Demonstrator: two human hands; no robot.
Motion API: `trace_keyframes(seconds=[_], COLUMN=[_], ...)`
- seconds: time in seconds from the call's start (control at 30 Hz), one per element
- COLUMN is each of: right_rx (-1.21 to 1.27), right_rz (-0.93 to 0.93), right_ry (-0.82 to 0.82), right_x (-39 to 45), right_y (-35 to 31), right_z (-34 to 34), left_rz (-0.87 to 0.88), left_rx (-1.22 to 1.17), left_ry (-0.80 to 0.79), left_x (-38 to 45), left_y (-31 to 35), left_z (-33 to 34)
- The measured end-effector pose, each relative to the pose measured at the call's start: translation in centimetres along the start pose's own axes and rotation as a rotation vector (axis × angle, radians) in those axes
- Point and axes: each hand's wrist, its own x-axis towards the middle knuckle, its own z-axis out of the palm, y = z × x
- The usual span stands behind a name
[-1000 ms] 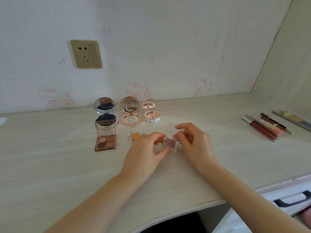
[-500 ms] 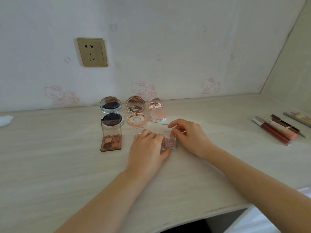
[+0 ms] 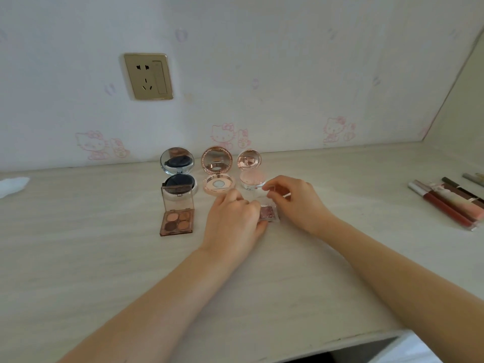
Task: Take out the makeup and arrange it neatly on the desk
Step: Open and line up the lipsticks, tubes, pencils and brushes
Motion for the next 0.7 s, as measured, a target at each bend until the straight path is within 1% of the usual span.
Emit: trace_keyframes(seconds=[0.27,0.53,0.7], right_rx=[0.054,0.121,0.102], right_rz=[0.007,-0.002,-0.030], right_ry=[0.051,0.007,-0.005], right_x=[0.4,0.7,0.7], right_y=[0.6,0.8,1.2], right_z=[1.1,1.1,1.3], left_rz=[-0.001,-0.012,-0.019], left_rx=[0.031,0.004,0.001], left_ry=[0.074,0.050,0.037], left_x=[-0.3,-0.1,-0.2], left_y=[-0.7,-0.8,-0.8], left_z=[0.4,0.6,0.6])
